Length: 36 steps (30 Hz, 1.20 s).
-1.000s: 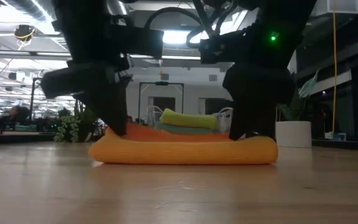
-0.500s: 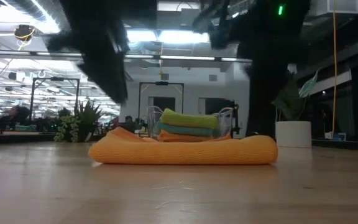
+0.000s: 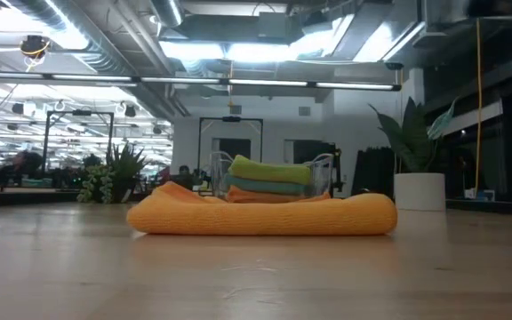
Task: Fold microfiber towels
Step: Fold the orange towel
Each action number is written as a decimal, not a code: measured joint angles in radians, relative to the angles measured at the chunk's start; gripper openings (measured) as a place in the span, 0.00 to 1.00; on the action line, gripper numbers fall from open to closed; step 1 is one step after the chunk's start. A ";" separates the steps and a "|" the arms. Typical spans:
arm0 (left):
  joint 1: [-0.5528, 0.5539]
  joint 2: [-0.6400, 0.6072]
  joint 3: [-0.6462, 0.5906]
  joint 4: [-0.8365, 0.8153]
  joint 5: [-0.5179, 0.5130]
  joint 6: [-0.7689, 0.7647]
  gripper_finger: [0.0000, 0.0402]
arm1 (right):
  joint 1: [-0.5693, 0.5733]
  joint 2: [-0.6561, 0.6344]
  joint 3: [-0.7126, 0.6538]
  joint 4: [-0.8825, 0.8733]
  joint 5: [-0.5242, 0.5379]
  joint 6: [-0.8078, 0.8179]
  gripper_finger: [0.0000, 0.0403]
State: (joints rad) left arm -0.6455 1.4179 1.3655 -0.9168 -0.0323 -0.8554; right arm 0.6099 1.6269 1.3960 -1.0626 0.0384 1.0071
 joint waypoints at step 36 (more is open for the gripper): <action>0.288 0.114 -0.534 0.611 -0.211 0.330 0.31 | -0.192 0.041 -0.476 0.917 0.354 -0.335 0.40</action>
State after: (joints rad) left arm -0.3578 1.5322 0.8314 -0.3061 -0.2431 -0.5252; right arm 0.4177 1.6684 0.9199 -0.1460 0.3923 0.6716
